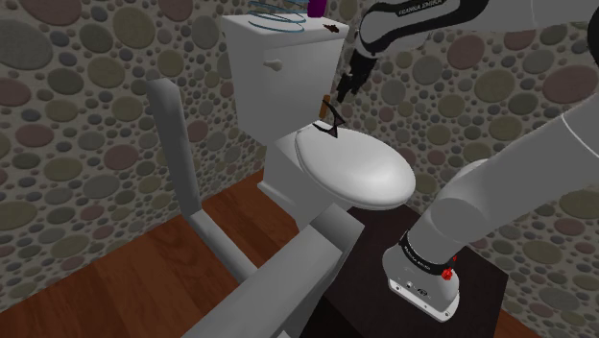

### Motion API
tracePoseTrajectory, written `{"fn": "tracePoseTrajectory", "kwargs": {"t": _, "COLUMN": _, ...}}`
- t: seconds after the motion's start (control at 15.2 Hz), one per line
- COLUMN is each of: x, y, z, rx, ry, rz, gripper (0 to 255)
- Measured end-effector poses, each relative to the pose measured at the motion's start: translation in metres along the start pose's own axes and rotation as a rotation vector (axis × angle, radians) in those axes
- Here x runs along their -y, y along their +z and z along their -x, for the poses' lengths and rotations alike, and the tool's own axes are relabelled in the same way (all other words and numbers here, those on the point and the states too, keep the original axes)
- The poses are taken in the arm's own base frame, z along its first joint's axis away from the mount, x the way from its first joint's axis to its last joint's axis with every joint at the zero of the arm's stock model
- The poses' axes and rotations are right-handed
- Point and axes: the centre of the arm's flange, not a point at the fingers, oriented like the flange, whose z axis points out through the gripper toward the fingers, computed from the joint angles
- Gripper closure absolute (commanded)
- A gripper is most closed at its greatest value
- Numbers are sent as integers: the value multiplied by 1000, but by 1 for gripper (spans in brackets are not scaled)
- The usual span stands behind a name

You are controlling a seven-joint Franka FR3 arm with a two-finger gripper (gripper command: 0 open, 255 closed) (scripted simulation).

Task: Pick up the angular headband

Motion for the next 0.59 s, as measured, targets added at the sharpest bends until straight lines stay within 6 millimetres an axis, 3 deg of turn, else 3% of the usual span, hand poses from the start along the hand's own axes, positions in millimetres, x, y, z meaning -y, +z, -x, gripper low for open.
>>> {"fn": "tracePoseTrajectory", "kwargs": {"t": 0.59, "x": -81, "y": 84, "z": -40, "rx": 0, "ry": 1, "rz": -10, "gripper": 0}}
